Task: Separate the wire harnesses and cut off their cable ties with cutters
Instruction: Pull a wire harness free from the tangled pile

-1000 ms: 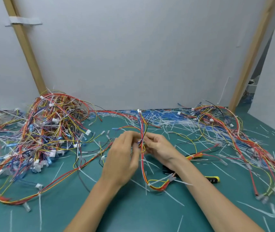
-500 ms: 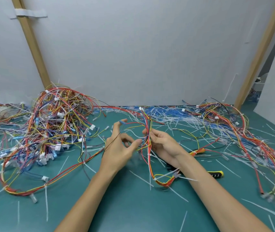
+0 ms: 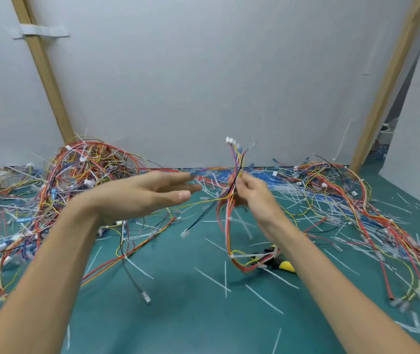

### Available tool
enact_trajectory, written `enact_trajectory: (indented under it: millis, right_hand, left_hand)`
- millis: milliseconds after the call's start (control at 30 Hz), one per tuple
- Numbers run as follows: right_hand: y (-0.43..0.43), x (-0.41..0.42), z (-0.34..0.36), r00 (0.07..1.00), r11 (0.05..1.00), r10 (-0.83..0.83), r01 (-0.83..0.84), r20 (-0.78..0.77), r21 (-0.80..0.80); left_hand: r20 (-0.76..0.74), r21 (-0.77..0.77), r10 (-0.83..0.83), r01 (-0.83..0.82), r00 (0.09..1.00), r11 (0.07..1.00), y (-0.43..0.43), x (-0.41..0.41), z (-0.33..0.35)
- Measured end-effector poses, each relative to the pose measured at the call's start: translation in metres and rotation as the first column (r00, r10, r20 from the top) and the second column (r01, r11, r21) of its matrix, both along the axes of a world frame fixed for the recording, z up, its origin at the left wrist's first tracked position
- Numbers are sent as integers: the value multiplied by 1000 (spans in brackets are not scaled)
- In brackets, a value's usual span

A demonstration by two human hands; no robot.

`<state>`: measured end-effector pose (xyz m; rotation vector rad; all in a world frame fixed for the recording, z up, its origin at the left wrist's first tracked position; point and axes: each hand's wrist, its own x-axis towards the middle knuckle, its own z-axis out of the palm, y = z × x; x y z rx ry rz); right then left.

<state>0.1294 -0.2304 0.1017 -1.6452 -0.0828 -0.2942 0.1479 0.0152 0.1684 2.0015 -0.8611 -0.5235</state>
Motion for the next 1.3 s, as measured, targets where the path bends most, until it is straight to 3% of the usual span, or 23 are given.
enact_trajectory:
  millis: [67,133,200,267,300,367,467,533,667,800,900,967,1067,1300]
  right_hand:
    - [-5,6,29,997,998,-54,52,48,43]
    - [-14,8,55,993,995,-77,71,84,70]
    - [-21,8,72,992,995,-51,40,112,92]
    - [-24,7,79,992,996,-30,18,125,91]
    - [-25,7,79,992,996,-25,14,125,84]
    - [-28,8,74,993,996,-25,15,117,86]
    - [-35,13,59,993,991,-71,59,98,123]
    - [-40,17,48,991,988,-114,107,65,110]
    - [-53,29,28,966,965,-257,258,39,-49]
    - [-69,34,15,916,861,-368,401,161,-312]
    - [-73,35,11,918,833,-336,394,210,-389]
    - [-73,34,11,924,814,-311,381,225,-439]
    - [-75,33,10,922,788,-302,385,243,-481]
    - [-92,30,6,907,765,-374,420,195,-487]
  left_hand:
    - [63,-27,-89,91,994,995,10,-4,25]
    - [141,-233,-89,120,986,965,16,-6,38]
    - [172,-514,69,30,983,857,16,-2,35]
    - [123,-674,331,-166,936,720,6,6,19]
    - [90,-680,431,-261,898,685,-1,11,8]
    - [50,-555,482,-376,875,742,-16,18,-13]
    - [-71,-315,224,-235,972,920,-40,21,-43]
    - [-146,-262,75,-112,986,959,-62,16,-64]
    - [-135,-342,266,-297,954,892,-89,12,-98]
    - [-163,-510,375,-403,913,760,-72,15,-99]
    - [39,-518,514,-422,857,744,-63,13,-88]
    - [251,-479,600,-441,759,759,-59,12,-81]
    - [442,-465,651,-462,618,755,-52,9,-76]
    - [656,-413,617,-479,434,775,-10,19,-80]
